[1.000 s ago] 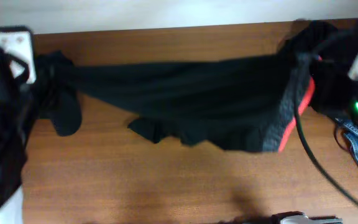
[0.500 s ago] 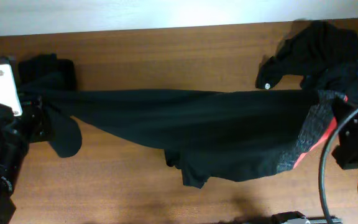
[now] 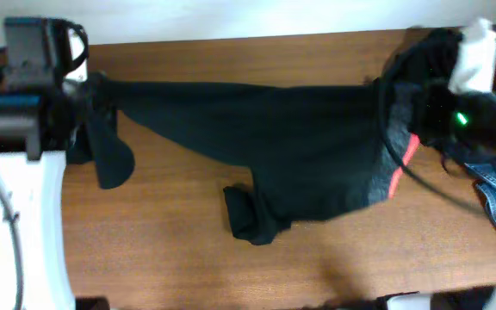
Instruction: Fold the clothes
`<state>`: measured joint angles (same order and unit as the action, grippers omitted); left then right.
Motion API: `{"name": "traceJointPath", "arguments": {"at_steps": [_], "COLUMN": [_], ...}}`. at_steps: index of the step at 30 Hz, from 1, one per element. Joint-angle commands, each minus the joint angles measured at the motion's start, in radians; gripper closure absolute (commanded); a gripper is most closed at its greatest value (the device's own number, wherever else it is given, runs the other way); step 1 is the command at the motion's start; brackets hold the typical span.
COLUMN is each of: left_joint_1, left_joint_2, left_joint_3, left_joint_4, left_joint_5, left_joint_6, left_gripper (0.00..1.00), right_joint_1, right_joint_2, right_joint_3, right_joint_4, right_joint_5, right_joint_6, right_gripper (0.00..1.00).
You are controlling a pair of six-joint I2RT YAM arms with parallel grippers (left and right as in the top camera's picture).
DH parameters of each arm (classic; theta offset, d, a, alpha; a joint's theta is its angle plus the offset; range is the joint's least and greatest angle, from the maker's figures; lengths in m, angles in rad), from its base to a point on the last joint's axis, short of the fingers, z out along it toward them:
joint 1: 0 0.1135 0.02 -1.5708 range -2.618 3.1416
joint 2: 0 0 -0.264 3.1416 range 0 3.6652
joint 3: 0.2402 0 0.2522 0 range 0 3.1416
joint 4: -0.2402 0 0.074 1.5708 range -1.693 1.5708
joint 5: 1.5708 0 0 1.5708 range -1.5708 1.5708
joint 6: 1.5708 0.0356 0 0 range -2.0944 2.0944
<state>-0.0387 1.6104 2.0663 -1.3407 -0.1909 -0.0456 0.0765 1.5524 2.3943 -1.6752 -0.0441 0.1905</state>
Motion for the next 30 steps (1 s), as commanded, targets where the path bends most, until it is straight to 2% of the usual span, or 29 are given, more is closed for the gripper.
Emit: {"name": "traceJointPath", "arguments": {"at_steps": [1,11,15,20,28,30], "left_joint_1": [0.004,0.004,0.004,0.004,-0.014,-0.018], "left_joint_2": [0.098,0.343,0.449,0.524,0.631,0.650], "left_joint_3": [0.008,0.009,0.009,0.009,0.009,0.008], "left_joint_4": [0.050,0.223,0.305,0.406,0.463,0.474], "left_joint_5": [-0.008,-0.008,-0.008,-0.008,-0.008,-0.009], "left_joint_6": [-0.015,-0.015,-0.016,-0.042,-0.063,-0.063], "left_gripper": [0.99,0.99,0.99,0.99,0.99,0.90], "right_joint_1": [-0.005,-0.006,-0.007,-0.030,-0.065,-0.065], "right_joint_2": [0.120,0.479,0.606,0.668,0.779,0.808], "right_joint_3": [-0.003,-0.003,-0.003,-0.003,-0.003,-0.003], "right_joint_4": [0.038,0.182,0.291,0.433,0.583,0.604], "right_joint_5": [0.038,0.041,0.042,0.050,0.056,0.056], "right_joint_6": [-0.023,-0.026,-0.025,-0.025,-0.026,-0.029], "right_gripper": [0.96,0.96,0.96,0.96,0.96,0.96]}}
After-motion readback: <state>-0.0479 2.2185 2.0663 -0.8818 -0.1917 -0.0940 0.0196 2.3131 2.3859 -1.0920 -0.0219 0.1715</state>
